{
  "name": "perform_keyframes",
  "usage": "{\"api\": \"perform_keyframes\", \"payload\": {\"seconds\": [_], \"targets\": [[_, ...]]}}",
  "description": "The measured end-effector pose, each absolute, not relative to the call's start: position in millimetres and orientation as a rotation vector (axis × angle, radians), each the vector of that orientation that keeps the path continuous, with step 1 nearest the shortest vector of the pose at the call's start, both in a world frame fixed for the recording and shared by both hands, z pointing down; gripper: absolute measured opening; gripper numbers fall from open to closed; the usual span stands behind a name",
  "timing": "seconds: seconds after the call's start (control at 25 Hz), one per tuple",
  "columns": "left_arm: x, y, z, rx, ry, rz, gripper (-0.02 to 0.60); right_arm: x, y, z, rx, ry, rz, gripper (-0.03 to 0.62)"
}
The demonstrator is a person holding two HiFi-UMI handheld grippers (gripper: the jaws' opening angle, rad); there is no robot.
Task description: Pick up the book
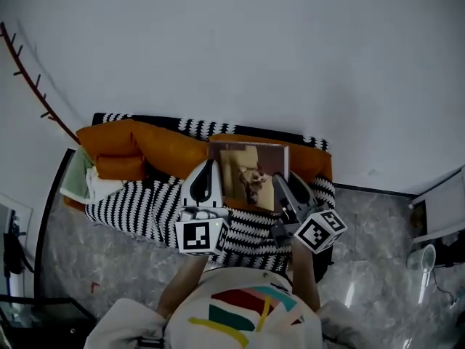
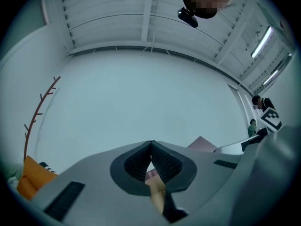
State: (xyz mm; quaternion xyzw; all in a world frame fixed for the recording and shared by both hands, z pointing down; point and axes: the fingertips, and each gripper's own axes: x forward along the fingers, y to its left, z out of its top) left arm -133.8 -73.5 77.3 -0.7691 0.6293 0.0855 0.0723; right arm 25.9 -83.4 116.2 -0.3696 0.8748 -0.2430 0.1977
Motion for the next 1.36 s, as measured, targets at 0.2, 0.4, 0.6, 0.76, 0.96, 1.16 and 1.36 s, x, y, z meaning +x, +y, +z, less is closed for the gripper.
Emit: {"api": "perform_keyframes", "payload": {"seconds": [0.2,0.4,0.6,0.76,0.96,1.16,1.36], "targets": [[-127,-69,66,-2.303,1.833,0.277,0.005,35,-68,91,-1.021,2.441,-0.595,0.158],[-116,-74,57,-2.315,1.813,0.311,0.005,45,-65,94,-1.061,2.447,-0.609,0.158],[-116,-85,63,-2.338,1.805,0.335,0.005,45,-72,98,-1.098,2.442,-0.605,0.156],[-105,-80,65,-2.355,1.795,0.334,0.005,55,-65,94,-1.109,2.428,-0.596,0.157],[-100,-78,65,-2.364,1.787,0.348,0.005,60,-61,88,-1.116,2.421,-0.577,0.156],[-104,-75,65,-2.365,1.786,0.368,0.005,62,-57,85,-1.123,2.409,-0.562,0.156],[-101,-73,66,-2.359,1.785,0.379,0.005,67,-57,82,-1.129,2.407,-0.540,0.156]]}}
